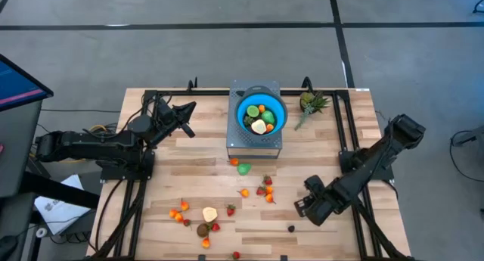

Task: Pick & Place Fruit
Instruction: Put the peach into the strainer bowl

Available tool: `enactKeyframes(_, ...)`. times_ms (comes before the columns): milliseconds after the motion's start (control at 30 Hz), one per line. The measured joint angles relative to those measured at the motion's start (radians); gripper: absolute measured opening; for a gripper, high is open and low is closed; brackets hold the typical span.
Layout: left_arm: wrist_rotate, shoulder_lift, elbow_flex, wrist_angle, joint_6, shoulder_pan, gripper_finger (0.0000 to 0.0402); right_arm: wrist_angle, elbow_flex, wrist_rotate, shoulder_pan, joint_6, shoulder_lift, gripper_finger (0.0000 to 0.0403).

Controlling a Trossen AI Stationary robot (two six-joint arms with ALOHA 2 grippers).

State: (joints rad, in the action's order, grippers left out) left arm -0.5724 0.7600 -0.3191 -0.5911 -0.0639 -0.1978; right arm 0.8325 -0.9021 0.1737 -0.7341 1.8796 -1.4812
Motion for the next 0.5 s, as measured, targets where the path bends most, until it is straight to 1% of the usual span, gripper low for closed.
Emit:
enactKeyframes(233, 0.0, 0.0, 0.0, 0.0, 0.0, 0.0, 0.0002, 0.123, -0.098, 0.153, 0.108, -0.148, 0.082, 0.0107)
enactKeyframes(367, 0.0, 0.0, 0.0, 0.0, 0.0, 0.0, 0.0002, 0.144, -0.148, 0.236, 0.19, -0.283, 0.121, 0.0107)
enactKeyframes(500, 0.0, 0.0, 0.0, 0.0, 0.0, 0.0, 0.0002, 0.143, -0.205, 0.274, 0.272, -0.45, 0.145, 0.0107)
